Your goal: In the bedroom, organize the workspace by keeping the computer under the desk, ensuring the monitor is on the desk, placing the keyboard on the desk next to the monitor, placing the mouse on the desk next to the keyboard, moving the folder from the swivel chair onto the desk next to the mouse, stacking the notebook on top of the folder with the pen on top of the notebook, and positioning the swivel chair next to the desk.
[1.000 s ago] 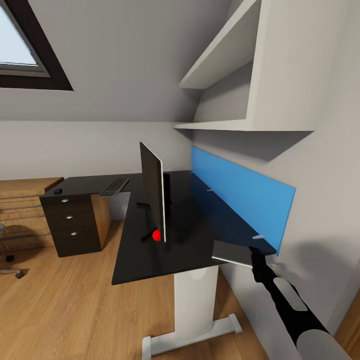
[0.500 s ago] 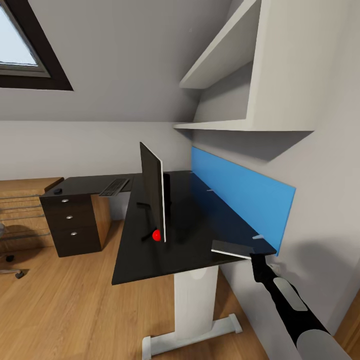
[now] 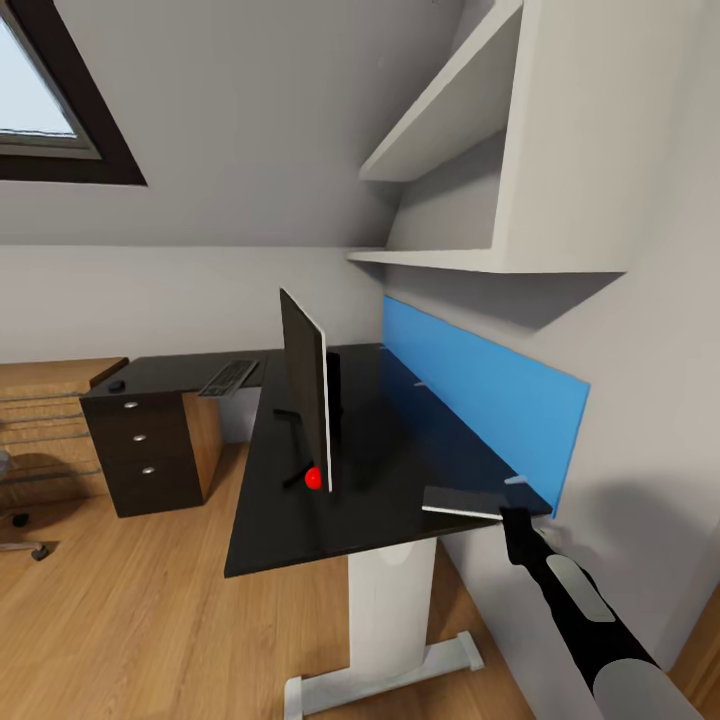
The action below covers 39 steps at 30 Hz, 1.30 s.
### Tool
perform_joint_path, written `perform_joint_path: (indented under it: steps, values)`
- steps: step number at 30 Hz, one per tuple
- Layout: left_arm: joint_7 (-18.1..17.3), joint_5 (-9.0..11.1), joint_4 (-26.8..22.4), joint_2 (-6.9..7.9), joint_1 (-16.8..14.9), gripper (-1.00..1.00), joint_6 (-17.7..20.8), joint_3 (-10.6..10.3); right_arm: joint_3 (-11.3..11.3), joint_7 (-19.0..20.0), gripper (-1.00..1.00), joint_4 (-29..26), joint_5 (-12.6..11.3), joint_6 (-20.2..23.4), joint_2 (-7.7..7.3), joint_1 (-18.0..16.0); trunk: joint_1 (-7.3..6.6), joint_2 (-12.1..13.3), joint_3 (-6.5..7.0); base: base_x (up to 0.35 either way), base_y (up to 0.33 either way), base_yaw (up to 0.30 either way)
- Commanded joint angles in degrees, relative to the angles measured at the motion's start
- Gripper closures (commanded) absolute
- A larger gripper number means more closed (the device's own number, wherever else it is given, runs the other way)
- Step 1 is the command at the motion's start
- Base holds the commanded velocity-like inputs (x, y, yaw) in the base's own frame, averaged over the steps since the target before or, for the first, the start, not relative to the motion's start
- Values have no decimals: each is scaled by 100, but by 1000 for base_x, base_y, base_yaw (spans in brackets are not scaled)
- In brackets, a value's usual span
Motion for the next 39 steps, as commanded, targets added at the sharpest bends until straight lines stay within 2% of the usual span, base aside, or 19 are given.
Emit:
perform_joint_path:
  steps: [1, 19, 27, 30, 32, 36, 39]
  values:
    - [20, 61, -5, 2, -2, -100, -16, -14, -12, -31, 100, -17, -41, 26, 3, -1, -23, 38, 12, 0, 0, 0]
    - [20, 67, 4, -6, -2, -100, -9, -13, -18, 55, 100, -83, -57, 24, 24, -1, -418, 760, 335, 0, 0, 0]
    - [26, 67, 4, -5, -2, -100, 1, -17, -2, 624, 100, -170, -39, 15, 63, -1, -594, 1081, 479, 0, 0, 0]
    - [27, 67, 4, -6, -2, -100, 6, -18, 98, 834, 100, -346, 89, 3, 113, 51, -660, 1201, 532, 0, 0, 0]
    - [28, 67, 4, -6, -2, -100, 8, -19, 155, 893, 100, -633, 172, -15, 130, 200, -704, 1282, 568, 0, 0, 0]
    - [29, 67, 12, -6, -2, -100, 9, -20, 202, 905, 100, -1869, 279, -65, 155, 1017, -792, 1442, 640, 0, 0, 0]
    - [29, 67, 12, -6, -2, -100, 9, -22, 206, 849, 100, -2245, 292, -72, 158, 1253, -858, 1562, 694, 0, 0, 0]
